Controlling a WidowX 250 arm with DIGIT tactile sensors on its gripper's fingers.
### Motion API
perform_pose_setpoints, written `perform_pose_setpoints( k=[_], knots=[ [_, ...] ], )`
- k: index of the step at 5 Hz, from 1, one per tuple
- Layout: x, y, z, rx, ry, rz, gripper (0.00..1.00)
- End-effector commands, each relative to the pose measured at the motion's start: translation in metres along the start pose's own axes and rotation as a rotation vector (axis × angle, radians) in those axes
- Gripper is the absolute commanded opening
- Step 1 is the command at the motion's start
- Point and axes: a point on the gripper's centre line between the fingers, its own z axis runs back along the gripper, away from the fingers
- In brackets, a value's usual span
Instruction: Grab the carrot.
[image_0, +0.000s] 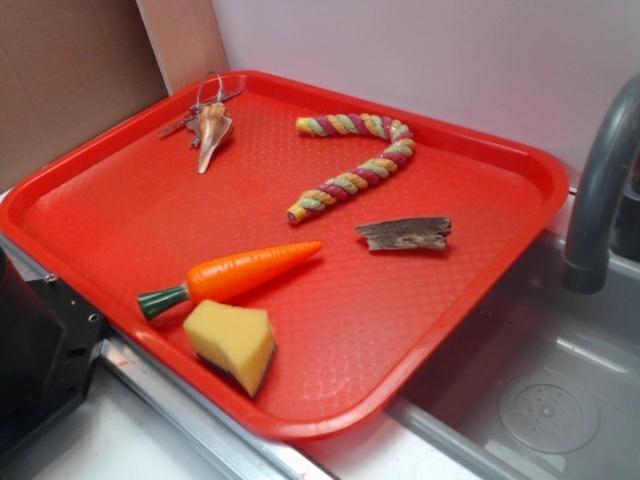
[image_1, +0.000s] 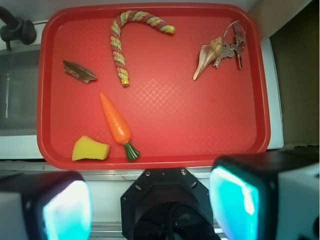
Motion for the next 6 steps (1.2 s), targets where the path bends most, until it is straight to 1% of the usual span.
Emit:
perform_pose_setpoints(
  k=[1,2,3,4,5,6],
  knots=[
    [0.000,0.000,0.000,0.000,0.000,0.000,1.00],
    [0.016,-0.011,-0.053,0.080,0.067,-0.133,1.00],
    [0.016,-0.025,-0.092,0.073,0.072,-0.373,1.00],
    [0.006,-0.013,-0.115,0.052,0.015,-0.612,1.00],
    [0.008,-0.004,-0.126,0.063,-0.061,-0.847,1.00],
    [0.008,-0.004,-0.126,0.063,-0.061,-0.847,1.00]
  ],
)
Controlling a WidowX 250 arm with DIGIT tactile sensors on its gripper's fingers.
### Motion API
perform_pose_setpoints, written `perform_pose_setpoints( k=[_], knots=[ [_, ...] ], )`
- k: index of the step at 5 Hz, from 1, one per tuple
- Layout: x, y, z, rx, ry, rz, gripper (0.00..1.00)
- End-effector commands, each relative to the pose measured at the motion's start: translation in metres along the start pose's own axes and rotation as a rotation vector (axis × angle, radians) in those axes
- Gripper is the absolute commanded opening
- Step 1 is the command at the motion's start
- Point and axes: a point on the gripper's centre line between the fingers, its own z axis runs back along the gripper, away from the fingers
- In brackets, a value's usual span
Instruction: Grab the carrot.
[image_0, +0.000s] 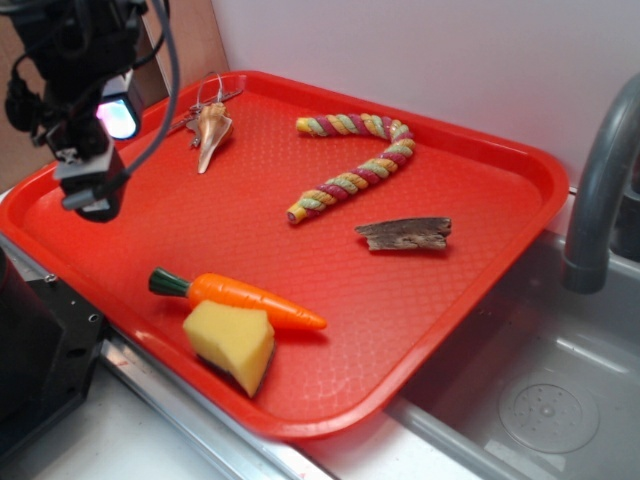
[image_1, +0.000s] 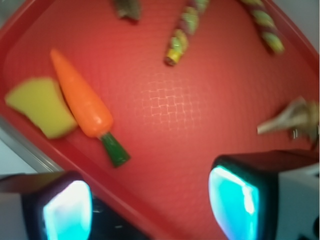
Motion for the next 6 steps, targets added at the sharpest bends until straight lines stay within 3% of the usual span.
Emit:
perform_pose_setpoints(
  k=[1,2,4,6],
  knots=[
    [0.003,0.002,0.002,0.012,-0.014,-0.010,1.00],
    [0.003,0.002,0.002,0.012,-0.014,-0.010,1.00],
    [0.011,-0.016,-0.051,-0.043,-0.115,-0.196,1.00],
    [0.030,-0.025,-0.079,-0.121,-0.127,-0.262,1.00]
  ],
)
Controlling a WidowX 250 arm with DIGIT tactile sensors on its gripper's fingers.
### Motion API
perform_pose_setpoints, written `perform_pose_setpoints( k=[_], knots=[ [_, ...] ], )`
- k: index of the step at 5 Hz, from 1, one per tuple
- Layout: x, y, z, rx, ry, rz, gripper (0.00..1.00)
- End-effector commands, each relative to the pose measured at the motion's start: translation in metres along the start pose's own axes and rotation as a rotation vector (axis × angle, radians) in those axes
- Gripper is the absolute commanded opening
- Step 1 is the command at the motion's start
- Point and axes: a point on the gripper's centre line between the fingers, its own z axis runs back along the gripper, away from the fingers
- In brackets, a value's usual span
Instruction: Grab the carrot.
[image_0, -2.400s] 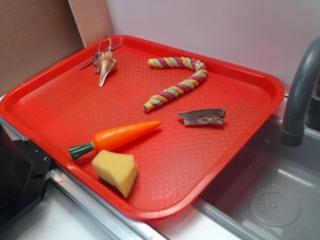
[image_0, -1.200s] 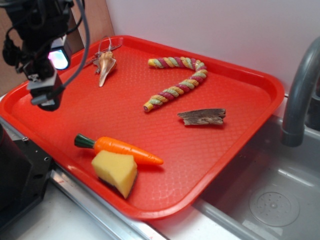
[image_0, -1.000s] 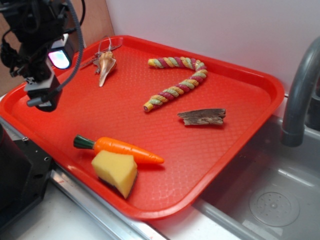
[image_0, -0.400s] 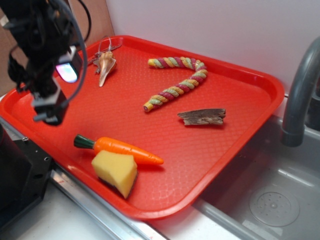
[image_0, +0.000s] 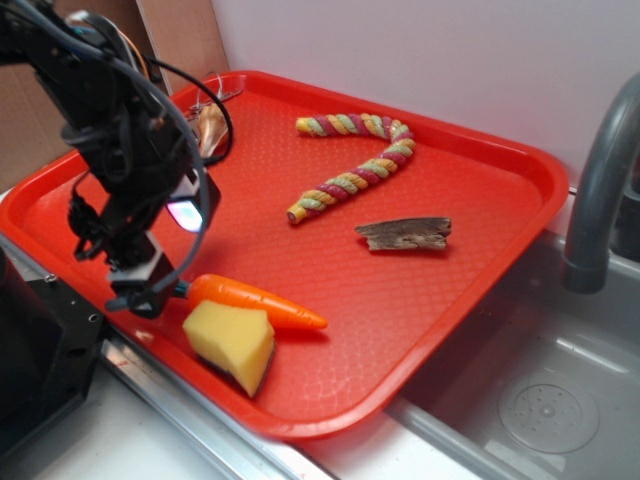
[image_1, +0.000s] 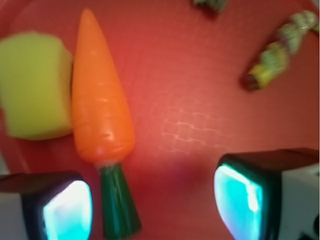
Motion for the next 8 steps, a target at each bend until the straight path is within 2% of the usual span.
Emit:
perform_pose_setpoints(
  k=[1,2,3,4,5,6,7,8],
  knots=[
    [0.035,0.001,-0.003,-0.029,-0.008,-0.151,1.00],
    [0.046,-0.003,-0.007,-0.111,-0.001,-0.263,1.00],
    [0.051,-0.005,-0.015,-0.139,0.050,-0.371,1.00],
    [0.043,-0.007,-0.028,-0.169,0.102,-0.536,1.00],
    [0.038,-0.007,-0.028,-0.139,0.140,-0.591,1.00],
    [0.032,-0.004,-0.025,-0.115,0.163,-0.538,0.00],
    [0.019,0.006,-0.007,-0.034,0.151,-0.431,0.00],
    [-0.006,0.011,0.026,0.058,0.183,-0.190,0.00]
  ],
)
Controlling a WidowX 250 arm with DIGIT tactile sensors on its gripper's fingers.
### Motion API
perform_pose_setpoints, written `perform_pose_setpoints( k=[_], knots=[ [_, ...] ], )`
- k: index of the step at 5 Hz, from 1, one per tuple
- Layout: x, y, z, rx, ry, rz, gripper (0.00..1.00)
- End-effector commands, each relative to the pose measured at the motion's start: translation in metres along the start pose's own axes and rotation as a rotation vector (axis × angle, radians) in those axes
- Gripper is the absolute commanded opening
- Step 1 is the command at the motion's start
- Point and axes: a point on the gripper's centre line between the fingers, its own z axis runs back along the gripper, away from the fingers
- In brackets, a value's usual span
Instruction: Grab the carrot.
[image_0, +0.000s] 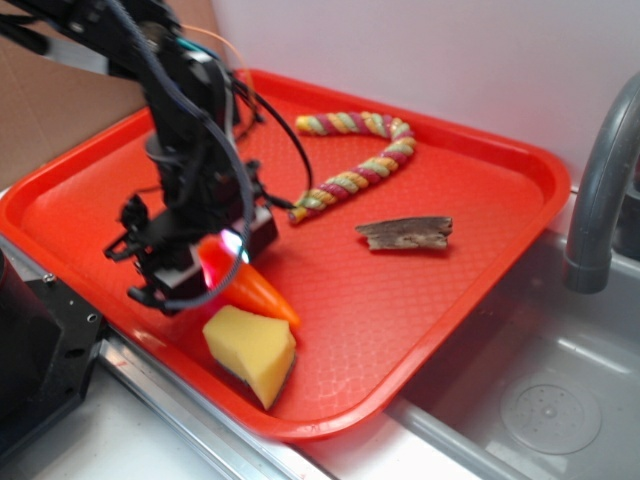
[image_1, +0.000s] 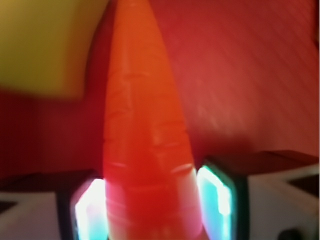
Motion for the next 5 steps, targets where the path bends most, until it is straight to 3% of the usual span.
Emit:
perform_pose_setpoints(
  k=[1,2,3,4,5],
  knots=[
    [-0.074,-0.027,0.079,0.131,0.090,0.491,0.00],
    [-0.119,-0.050,0.111,0.137,0.066,0.745,0.00],
    [-0.159,-0.038,0.119,0.101,0.108,0.993,0.00],
    [-0.152,-0.014,0.125,0.073,0.164,1.238,0.00],
    [-0.132,0.014,0.129,0.132,0.159,1.432,0.00]
  ],
)
